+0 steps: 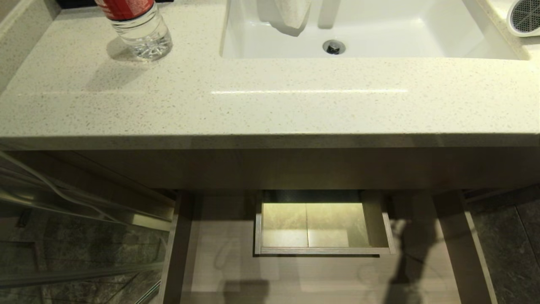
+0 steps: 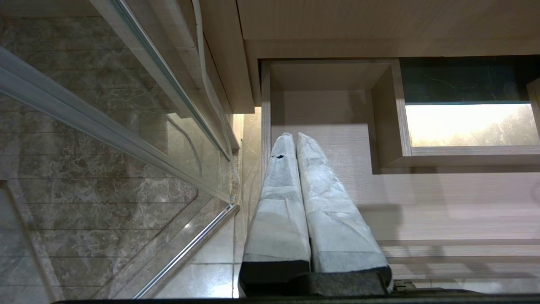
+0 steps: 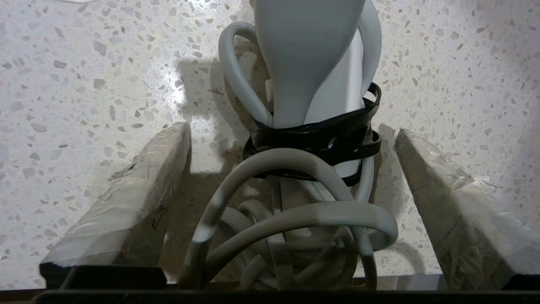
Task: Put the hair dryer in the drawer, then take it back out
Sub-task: Pick up the hairdryer
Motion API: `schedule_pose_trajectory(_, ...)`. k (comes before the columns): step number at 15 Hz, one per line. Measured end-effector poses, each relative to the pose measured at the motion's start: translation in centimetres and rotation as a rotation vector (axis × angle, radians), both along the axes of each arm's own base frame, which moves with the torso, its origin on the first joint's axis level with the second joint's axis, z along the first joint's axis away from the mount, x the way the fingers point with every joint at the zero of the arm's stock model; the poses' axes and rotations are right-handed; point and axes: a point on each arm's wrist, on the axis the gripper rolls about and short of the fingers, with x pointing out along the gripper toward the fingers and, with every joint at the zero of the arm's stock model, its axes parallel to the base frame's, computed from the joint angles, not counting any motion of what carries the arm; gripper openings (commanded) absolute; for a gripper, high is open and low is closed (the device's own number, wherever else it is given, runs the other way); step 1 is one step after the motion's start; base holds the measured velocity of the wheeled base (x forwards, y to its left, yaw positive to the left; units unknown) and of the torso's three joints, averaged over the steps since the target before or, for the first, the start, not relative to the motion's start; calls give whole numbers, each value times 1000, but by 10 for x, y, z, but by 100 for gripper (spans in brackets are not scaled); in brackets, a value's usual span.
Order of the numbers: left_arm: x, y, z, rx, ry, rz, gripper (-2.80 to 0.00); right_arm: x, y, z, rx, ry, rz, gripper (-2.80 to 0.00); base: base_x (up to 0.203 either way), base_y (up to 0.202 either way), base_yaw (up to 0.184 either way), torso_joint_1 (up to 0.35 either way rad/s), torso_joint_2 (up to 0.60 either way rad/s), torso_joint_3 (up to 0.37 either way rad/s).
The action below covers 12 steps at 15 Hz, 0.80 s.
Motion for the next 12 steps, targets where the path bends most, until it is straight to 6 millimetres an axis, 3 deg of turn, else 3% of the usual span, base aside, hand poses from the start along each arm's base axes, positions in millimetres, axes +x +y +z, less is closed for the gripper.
schedule_pose_trajectory(11, 0, 0, 0, 0, 0, 1, -280, 3, -2, 0, 19, -17, 5, 0, 0, 0, 0, 0, 0, 0)
schedule_pose_trajectory(12, 0, 0, 0, -1, 0, 1, -280, 2, -4, 1, 16, -25, -2, -195, 0, 0, 0, 0, 0, 0)
